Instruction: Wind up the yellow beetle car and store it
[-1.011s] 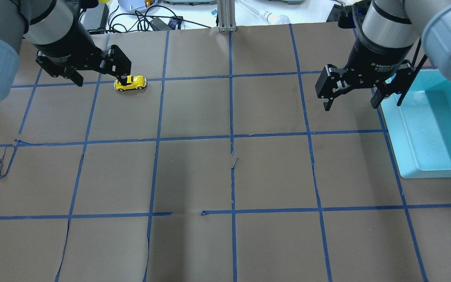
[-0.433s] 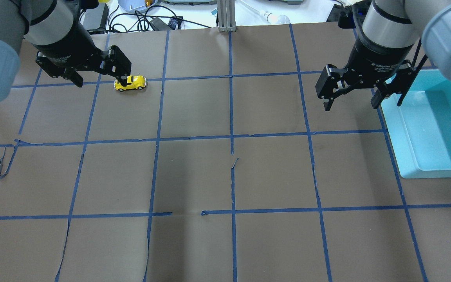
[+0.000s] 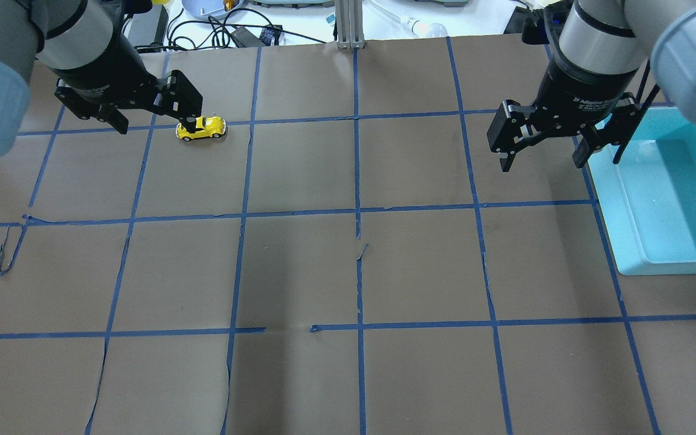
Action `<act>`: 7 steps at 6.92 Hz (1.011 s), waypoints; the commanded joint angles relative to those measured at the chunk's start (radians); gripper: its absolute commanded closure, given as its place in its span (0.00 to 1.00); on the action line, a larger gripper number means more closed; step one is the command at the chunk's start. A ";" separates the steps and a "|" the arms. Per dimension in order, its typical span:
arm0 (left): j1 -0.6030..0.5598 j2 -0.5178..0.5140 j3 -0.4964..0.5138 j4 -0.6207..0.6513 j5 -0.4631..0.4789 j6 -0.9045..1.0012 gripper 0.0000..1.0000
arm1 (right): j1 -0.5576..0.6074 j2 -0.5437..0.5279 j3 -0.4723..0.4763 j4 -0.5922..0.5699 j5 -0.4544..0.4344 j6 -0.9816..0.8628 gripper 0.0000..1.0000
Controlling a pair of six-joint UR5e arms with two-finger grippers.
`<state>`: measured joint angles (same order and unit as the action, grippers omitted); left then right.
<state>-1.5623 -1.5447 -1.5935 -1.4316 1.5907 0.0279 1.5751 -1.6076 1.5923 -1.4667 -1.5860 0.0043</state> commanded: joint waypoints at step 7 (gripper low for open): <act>-0.001 0.002 -0.003 0.000 0.002 -0.006 0.00 | 0.000 0.002 0.002 0.002 0.008 0.000 0.00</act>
<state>-1.5631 -1.5430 -1.5955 -1.4319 1.5923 0.0223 1.5764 -1.6069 1.5926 -1.4687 -1.5763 0.0052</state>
